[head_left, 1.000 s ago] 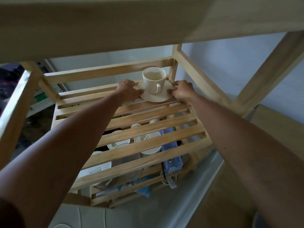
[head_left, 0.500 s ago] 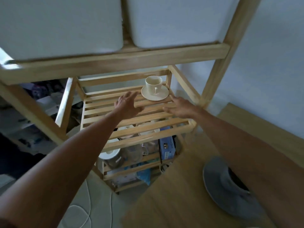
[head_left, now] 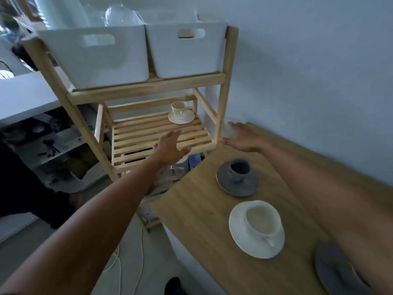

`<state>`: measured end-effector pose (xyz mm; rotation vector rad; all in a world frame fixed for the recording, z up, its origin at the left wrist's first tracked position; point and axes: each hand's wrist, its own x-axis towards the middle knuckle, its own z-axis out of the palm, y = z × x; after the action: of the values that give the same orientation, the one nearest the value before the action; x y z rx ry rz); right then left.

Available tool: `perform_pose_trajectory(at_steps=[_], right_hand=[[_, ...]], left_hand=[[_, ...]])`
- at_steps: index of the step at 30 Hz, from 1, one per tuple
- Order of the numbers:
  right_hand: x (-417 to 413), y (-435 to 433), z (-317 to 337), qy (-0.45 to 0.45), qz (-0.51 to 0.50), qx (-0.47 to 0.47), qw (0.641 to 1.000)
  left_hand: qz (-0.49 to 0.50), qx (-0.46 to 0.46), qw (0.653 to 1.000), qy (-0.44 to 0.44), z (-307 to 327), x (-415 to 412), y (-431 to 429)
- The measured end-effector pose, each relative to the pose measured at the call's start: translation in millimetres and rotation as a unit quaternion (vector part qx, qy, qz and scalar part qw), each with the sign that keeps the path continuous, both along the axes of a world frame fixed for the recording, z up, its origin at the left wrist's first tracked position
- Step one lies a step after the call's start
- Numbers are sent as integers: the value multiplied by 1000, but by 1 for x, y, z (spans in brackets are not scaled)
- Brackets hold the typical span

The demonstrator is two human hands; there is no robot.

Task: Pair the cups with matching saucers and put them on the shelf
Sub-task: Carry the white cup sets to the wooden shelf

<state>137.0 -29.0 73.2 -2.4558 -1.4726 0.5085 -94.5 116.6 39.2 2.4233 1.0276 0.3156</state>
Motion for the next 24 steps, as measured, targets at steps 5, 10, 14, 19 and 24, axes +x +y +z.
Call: perform_pose_trajectory(at_steps=[5, 10, 14, 19, 24], right_hand=[[3, -77, 24, -5, -28, 8, 1000], [-2, -156, 29, 27, -93, 24, 995], [-10, -205, 18, 65, -132, 33, 989], [-26, -243, -16, 114, -173, 17, 978], [-43, -254, -48, 143, -188, -17, 972]], left_hand=[[-20, -5, 999, -42, 14, 7, -74], [-84, -38, 993, -67, 3, 12, -128], [-136, -44, 987, -71, -5, 12, -157], [-133, -64, 986, -81, -26, 2, -173], [-100, -91, 990, 33, -55, -3, -178]])
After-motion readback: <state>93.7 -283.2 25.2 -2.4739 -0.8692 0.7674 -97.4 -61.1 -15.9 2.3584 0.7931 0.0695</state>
